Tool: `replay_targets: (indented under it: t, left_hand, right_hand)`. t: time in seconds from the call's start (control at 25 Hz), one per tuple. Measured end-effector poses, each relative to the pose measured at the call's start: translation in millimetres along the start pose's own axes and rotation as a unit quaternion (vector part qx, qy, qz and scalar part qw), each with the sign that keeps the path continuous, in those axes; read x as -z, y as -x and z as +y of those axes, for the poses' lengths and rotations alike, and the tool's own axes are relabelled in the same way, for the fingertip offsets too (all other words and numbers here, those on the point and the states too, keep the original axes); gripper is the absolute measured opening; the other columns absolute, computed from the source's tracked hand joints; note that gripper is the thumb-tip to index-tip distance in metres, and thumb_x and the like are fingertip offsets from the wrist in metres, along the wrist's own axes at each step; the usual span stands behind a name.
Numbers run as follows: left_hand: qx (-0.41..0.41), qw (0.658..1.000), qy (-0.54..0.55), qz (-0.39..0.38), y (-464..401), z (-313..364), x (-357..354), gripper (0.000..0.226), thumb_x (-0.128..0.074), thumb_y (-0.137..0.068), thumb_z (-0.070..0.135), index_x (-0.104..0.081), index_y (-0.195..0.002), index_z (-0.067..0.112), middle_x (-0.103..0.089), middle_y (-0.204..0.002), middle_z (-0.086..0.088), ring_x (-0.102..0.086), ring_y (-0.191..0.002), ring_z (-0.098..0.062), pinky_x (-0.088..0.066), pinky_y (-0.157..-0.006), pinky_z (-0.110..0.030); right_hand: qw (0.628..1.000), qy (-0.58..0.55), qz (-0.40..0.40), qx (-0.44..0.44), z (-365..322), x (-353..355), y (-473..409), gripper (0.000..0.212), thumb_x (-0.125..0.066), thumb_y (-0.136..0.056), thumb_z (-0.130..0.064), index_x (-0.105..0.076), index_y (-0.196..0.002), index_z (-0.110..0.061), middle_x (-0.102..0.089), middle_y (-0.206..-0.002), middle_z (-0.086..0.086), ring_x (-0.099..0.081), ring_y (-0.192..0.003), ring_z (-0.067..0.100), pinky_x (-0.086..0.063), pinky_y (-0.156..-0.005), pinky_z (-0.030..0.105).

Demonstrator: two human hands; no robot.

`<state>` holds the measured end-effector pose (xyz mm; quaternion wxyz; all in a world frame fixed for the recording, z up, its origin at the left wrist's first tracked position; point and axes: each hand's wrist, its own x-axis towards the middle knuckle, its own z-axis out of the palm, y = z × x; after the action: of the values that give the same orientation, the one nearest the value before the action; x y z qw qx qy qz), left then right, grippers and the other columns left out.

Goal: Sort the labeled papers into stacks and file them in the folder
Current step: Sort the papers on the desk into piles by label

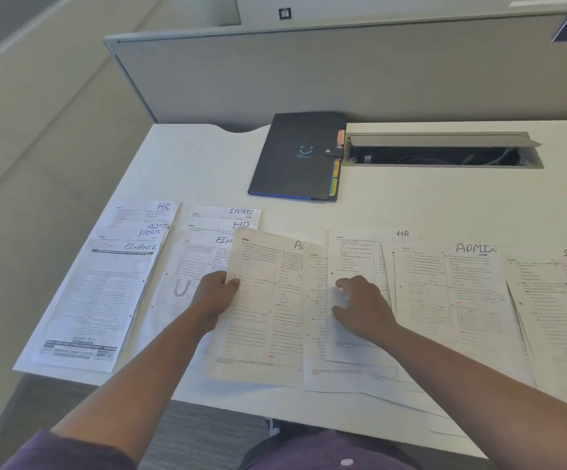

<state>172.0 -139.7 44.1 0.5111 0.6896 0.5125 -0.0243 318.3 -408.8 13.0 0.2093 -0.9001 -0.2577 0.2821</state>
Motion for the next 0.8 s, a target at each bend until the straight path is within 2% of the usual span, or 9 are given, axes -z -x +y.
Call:
replay_targets:
  t: [0.12, 0.24, 0.4, 0.56, 0.6, 0.64, 0.72, 0.8]
  left_hand:
    - [-0.003, 0.999, 0.027, -0.032, -12, 7, -22, 0.020, -0.058, -0.105, 0.017, -0.070, -0.101, 0.002, -0.076, -0.101, -0.011, -0.073, -0.094, -0.031, -0.062, -0.081, -0.043]
    - [-0.013, 0.998, 0.037, -0.054, -23, 19, -48, 0.020, -0.059, -0.105, 0.015, -0.070, -0.104, -0.001, -0.075, -0.104, -0.011, -0.072, -0.094, -0.030, -0.060, -0.087, -0.042]
    - [-0.033, 0.997, 0.032, -0.065, -39, 40, -75, 0.009, -0.060, -0.103, 0.016, -0.062, -0.097, 0.009, -0.063, -0.098, -0.013, -0.061, -0.089, -0.026, -0.051, -0.083, -0.037]
    - [-0.038, 0.997, 0.024, -0.059, -50, 52, -85, 0.019, -0.059, -0.104, 0.016, -0.068, -0.103, 0.000, -0.072, -0.101, -0.007, -0.070, -0.105, -0.032, -0.056, -0.077, -0.030]
    - [-0.050, 0.998, 0.009, -0.040, -49, 53, -87, 0.016, -0.060, -0.104, 0.016, -0.069, -0.108, 0.004, -0.072, -0.105, -0.005, -0.069, -0.112, -0.033, -0.055, -0.078, -0.029]
    - [-0.066, 0.998, -0.009, -0.012, -45, 53, -89, 0.020, -0.061, -0.103, 0.017, -0.068, -0.119, 0.008, -0.071, -0.116, -0.005, -0.065, -0.121, -0.033, -0.054, -0.086, -0.031]
    - [-0.099, 0.992, -0.049, 0.055, -30, 50, -95, 0.046, -0.065, -0.101, 0.021, -0.053, -0.145, 0.014, -0.056, -0.145, -0.006, -0.051, -0.137, -0.031, -0.045, -0.105, -0.041]
    - [-0.129, 0.985, -0.089, 0.067, -15, 41, -104, 0.058, -0.068, -0.098, 0.025, -0.046, -0.151, 0.018, -0.048, -0.151, -0.005, -0.046, -0.137, -0.030, -0.043, -0.104, -0.044]
  right_hand:
    - [0.994, 0.097, 0.042, -0.023, 13, 10, 2, 0.071, -0.065, -0.090, -0.046, -0.040, -0.154, -0.026, -0.035, -0.161, -0.001, -0.037, -0.142, 0.028, -0.041, -0.107, 0.045]
    - [0.994, 0.099, 0.014, -0.044, 29, 16, 7, 0.084, -0.065, -0.090, -0.055, -0.027, -0.160, -0.028, -0.020, -0.170, 0.000, -0.020, -0.155, 0.026, -0.029, -0.120, 0.049]
    - [0.996, 0.084, -0.006, -0.032, 42, 15, 14, 0.091, -0.064, -0.091, -0.059, -0.019, -0.164, -0.027, -0.011, -0.173, -0.001, -0.006, -0.159, 0.021, -0.018, -0.126, 0.050]
    - [0.995, 0.101, -0.009, -0.019, 49, 17, 16, 0.091, -0.063, -0.091, -0.059, -0.018, -0.164, -0.028, -0.007, -0.174, -0.001, 0.000, -0.160, 0.020, -0.015, -0.126, 0.049]
    - [0.994, 0.106, -0.010, -0.017, 50, 17, 16, 0.091, -0.063, -0.091, -0.058, -0.018, -0.164, -0.029, -0.006, -0.174, -0.001, 0.000, -0.160, 0.021, -0.015, -0.125, 0.049]
    - [0.994, 0.109, -0.012, -0.015, 51, 16, 17, 0.090, -0.063, -0.091, -0.058, -0.019, -0.164, -0.030, -0.006, -0.174, -0.001, 0.001, -0.160, 0.021, -0.014, -0.125, 0.050]
    - [0.993, 0.113, -0.013, -0.012, 53, 16, 17, 0.090, -0.065, -0.090, -0.057, -0.020, -0.163, -0.032, -0.004, -0.174, -0.001, 0.002, -0.160, 0.023, -0.014, -0.124, 0.051]
    - [0.993, 0.119, -0.005, -0.008, 54, 16, 17, 0.091, -0.066, -0.089, -0.057, -0.020, -0.163, -0.032, -0.002, -0.174, -0.001, 0.004, -0.159, 0.024, -0.014, -0.124, 0.052]
